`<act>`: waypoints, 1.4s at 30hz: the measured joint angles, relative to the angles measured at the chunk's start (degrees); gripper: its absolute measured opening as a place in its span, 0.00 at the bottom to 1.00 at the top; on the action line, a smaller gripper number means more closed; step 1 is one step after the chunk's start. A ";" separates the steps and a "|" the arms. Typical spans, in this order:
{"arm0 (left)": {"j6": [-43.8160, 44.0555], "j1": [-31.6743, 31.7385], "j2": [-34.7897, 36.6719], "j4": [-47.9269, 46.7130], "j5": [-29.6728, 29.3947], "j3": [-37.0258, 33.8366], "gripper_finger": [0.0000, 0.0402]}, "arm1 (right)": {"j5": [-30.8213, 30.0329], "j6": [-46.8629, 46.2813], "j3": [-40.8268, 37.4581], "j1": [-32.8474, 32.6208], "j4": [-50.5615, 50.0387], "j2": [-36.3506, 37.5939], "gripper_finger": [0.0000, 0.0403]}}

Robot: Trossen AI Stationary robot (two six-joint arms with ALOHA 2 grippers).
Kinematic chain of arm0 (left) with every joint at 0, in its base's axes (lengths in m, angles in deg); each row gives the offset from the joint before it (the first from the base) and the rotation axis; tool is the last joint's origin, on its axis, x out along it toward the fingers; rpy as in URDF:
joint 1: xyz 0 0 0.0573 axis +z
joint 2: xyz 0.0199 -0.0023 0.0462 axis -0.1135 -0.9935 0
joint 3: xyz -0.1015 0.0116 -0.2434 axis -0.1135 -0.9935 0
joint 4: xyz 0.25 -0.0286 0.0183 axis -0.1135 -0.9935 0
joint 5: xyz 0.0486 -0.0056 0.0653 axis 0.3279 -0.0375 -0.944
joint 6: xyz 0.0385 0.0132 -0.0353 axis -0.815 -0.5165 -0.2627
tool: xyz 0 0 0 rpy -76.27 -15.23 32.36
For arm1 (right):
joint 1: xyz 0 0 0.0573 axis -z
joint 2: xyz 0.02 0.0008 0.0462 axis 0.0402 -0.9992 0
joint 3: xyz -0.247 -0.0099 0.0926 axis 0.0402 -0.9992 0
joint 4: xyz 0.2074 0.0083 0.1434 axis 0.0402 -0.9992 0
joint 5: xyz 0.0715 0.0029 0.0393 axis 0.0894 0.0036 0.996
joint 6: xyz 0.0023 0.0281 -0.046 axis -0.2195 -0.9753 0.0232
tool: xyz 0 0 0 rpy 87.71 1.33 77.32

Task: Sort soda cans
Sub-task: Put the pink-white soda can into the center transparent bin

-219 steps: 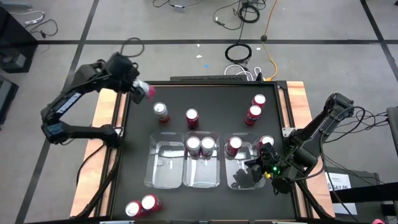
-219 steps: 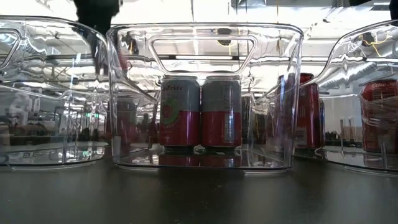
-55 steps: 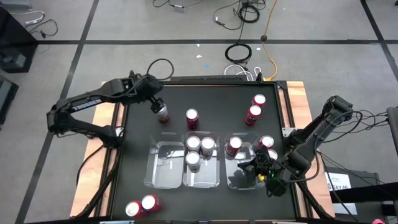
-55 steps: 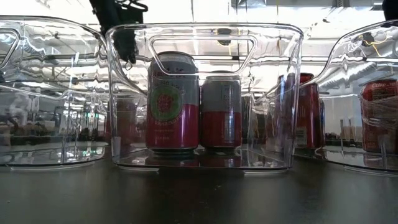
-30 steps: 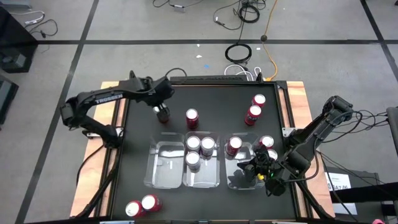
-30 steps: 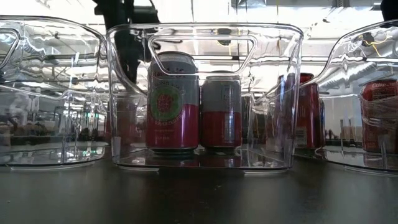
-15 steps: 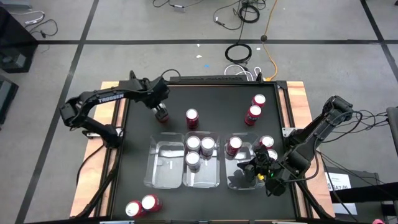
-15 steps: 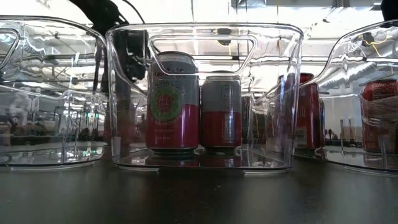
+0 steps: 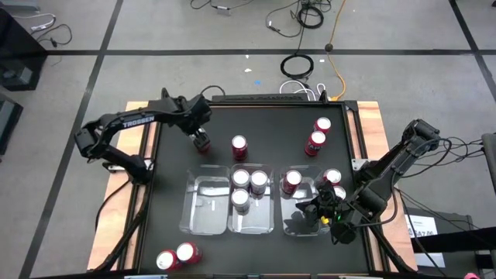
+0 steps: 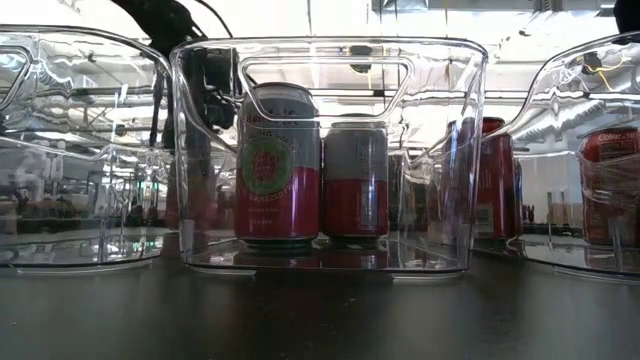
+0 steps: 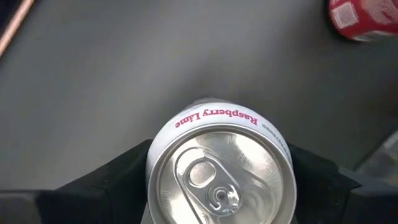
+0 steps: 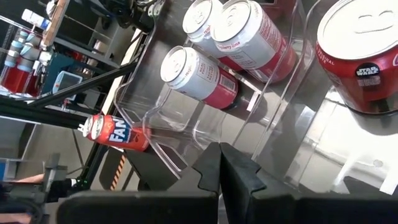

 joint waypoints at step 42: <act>21.73 -46.37 -18.84 -4.40 -5.40 49.60 0.78 | 9.03 9.70 0.00 -3.38 0.04 0.02 0.00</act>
